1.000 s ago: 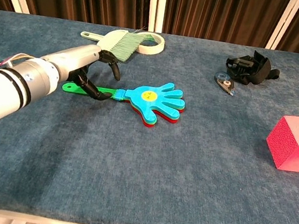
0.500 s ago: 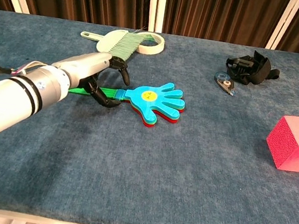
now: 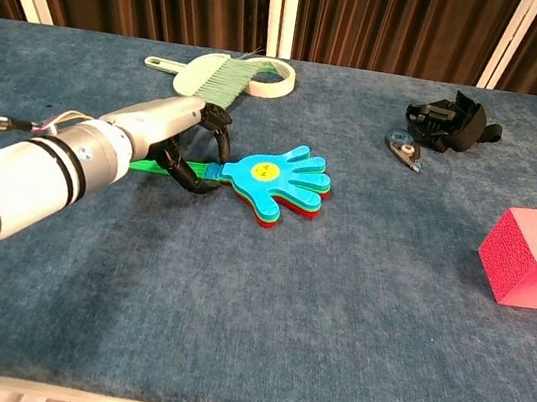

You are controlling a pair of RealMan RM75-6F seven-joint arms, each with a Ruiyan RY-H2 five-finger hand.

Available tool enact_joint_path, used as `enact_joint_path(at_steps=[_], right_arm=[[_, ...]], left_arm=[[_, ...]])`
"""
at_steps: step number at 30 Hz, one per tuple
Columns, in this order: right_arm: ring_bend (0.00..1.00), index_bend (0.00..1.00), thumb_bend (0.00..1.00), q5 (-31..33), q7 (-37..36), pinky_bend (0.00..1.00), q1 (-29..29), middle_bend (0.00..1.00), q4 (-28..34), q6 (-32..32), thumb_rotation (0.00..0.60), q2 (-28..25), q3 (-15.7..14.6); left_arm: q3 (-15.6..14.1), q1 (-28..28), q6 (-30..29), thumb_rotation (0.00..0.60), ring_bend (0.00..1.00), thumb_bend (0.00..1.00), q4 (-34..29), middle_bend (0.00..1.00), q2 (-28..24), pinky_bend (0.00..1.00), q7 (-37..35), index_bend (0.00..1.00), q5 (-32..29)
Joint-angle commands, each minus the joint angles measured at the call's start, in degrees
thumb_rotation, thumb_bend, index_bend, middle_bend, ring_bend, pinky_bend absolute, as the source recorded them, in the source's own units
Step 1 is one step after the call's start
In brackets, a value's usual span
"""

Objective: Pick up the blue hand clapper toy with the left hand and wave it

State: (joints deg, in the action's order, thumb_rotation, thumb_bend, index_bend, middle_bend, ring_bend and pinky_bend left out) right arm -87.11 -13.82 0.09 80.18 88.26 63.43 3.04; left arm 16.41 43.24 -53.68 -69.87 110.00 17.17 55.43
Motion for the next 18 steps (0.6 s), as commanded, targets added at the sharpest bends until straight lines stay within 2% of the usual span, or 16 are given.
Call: enact_joint_path(at_steps=[1,3,5,7,9,14,18], right_arm=[[0.00,0.00,0.17,-0.02,-0.05,0.00,-0.03,0.00,0.09,0.09,0.600,0.01,0.01],[0.00,0.00,0.17,-0.09,-0.04,0.00,-0.07,0.00,0.05,0.18,0.600,0.02,-0.02],[0.00,0.00,0.17,-0.14,-0.04,0.00,-0.06,0.00,0.03,0.19,0.600,0.01,-0.03],[0.00,0.00,0.17,-0.21,0.01,0.00,-0.04,0.00,0.03,0.17,0.600,0.02,-0.06],[0.00,0.00,0.17,-0.22,0.09,0.00,0.03,0.00,0.11,0.11,0.600,0.07,-0.03],[0.00,0.00,0.17,-0.47,0.24,0.00,0.05,0.00,0.17,0.11,0.600,0.12,-0.17],[0.00,0.00,0.17,-0.61,0.20,0.00,0.10,0.00,0.26,0.19,0.600,0.07,-0.17]], left_arm=[[1.03,-0.37,0.24,0.600,0.00,0.46,-2.01,0.07,-1.05,0.00,-2.25,0.60,-0.27],[1.82,-0.90,-0.75,0.600,0.00,0.48,-2.91,0.10,-1.53,0.02,-4.88,0.61,0.80],[2.07,-1.30,-1.62,0.600,0.02,0.48,-3.42,0.19,-2.07,0.10,-6.82,0.62,2.26],[1.93,-1.61,-2.29,0.600,0.11,0.48,-3.84,0.29,-2.80,0.22,-8.68,0.63,4.13],[1.44,-1.82,-3.01,0.600,0.18,0.48,-3.87,0.35,-3.38,0.32,-9.96,0.63,6.13],[-0.62,-1.65,-3.08,0.600,0.30,0.48,-3.35,0.43,-4.61,0.51,-10.88,0.62,9.99],[-2.30,-0.95,-1.83,0.600,0.48,0.48,-3.19,0.52,-5.83,0.70,-7.76,0.58,10.74]])
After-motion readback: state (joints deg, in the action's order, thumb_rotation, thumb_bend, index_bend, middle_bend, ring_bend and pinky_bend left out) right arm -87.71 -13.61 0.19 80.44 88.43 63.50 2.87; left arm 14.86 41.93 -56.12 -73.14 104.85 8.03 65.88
